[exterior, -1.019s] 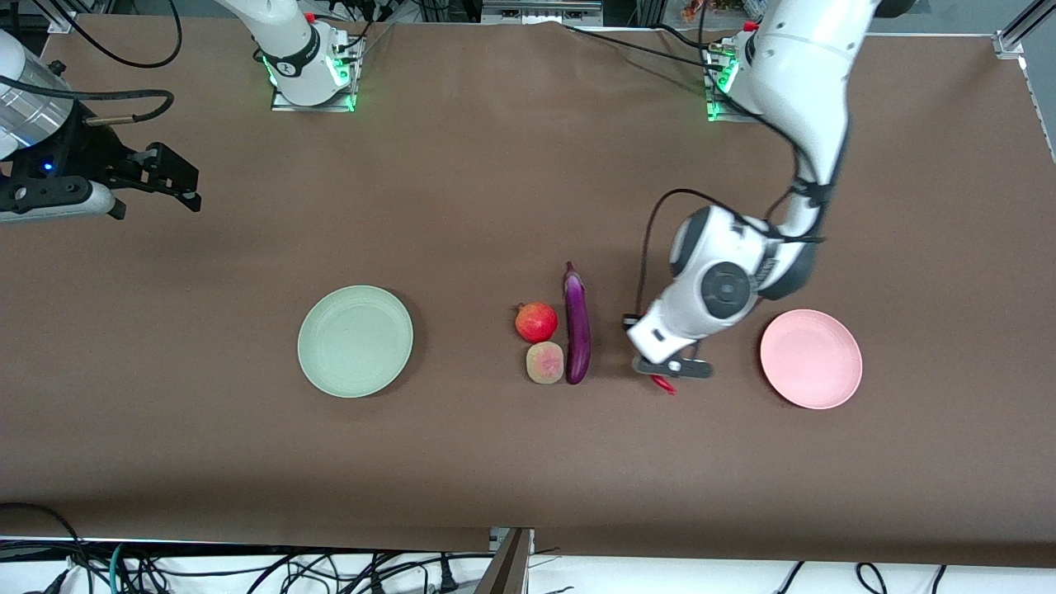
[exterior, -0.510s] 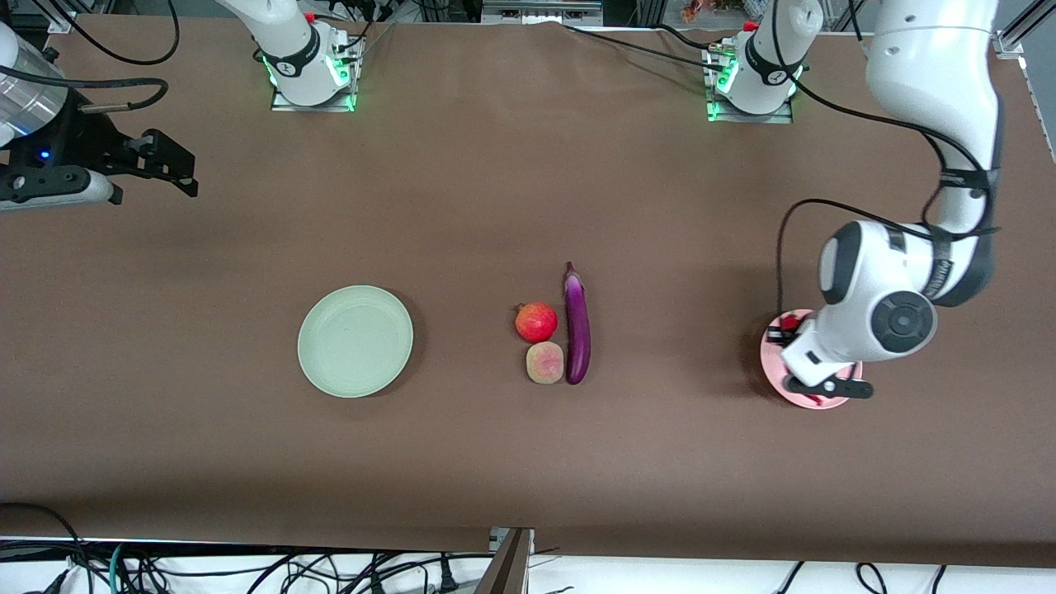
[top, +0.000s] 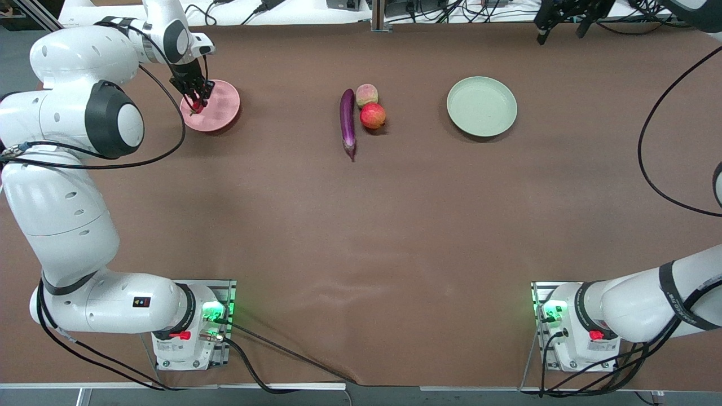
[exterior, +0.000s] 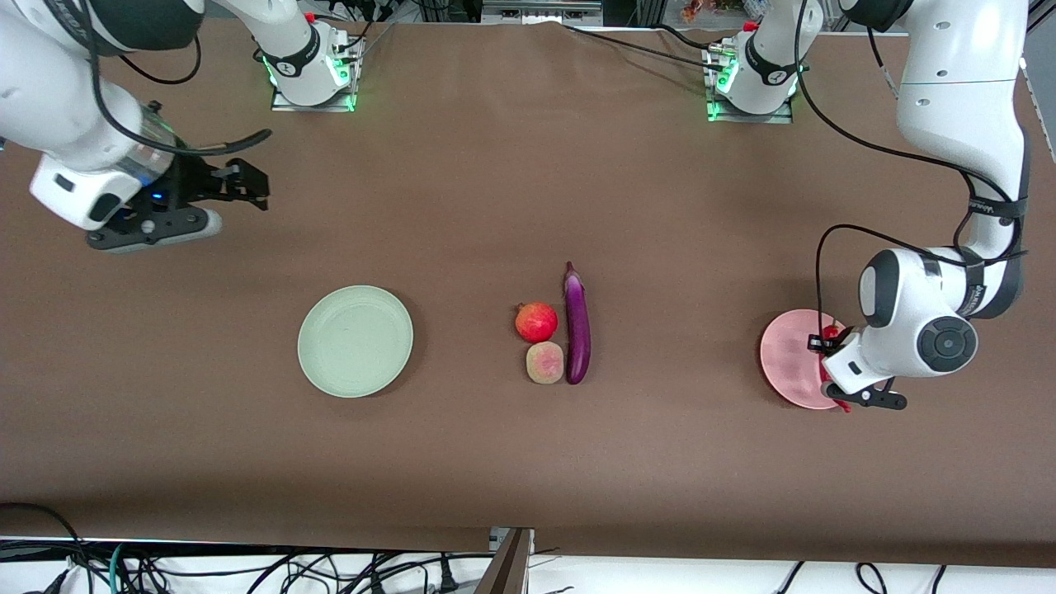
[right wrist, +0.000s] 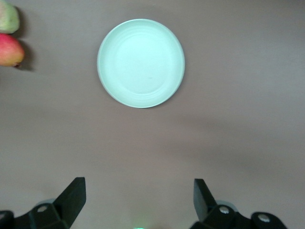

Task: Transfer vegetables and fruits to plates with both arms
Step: 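Carry the chili onto the pink plate and open the left gripper, then grasp the eggplant with the left gripper while the right gripper grasps the apple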

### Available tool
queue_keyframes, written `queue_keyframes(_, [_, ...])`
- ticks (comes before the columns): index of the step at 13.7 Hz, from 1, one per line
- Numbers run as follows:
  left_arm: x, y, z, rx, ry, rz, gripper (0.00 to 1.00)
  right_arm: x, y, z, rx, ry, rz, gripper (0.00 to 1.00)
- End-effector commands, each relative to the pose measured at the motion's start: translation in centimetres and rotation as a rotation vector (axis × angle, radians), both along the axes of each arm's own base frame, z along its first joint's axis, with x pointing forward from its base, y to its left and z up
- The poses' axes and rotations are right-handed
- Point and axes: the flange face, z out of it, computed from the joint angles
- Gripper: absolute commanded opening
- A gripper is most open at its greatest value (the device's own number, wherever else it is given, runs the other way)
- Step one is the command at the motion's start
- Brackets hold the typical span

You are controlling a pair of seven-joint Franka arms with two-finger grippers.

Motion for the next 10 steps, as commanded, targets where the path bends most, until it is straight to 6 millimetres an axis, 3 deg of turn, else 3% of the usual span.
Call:
queue_keyframes(1, [0.2, -0.7, 0.8, 0.006, -0.006, -0.039, 1.00, 0.1, 5.4, -2.3, 0.039, 0.030, -0.114, 1.00])
queue_keyframes(3, [0.3, -0.8, 1.2, 0.006, -0.011, -0.040, 1.00, 0.1, 11.1, -5.8, 0.029, 0.026, -0.120, 1.00])
queue_keyframes(5, [0.4, -2.1, 1.8, -0.004, -0.013, -0.052, 1.00, 0.6, 15.0, -9.1, 0.027, -0.004, -0.213, 1.00])
queue_keyframes(8, [0.2, -6.3, 4.2, -0.062, -0.008, -0.081, 1.00, 0.8, 22.3, -15.7, 0.073, -0.067, -0.315, 1.00])
queue_keyframes(10, [-0.1, -8.9, 4.5, -0.147, 0.004, -0.071, 1.00, 0.3, 26.7, -20.1, 0.110, -0.131, -0.302, 1.00])
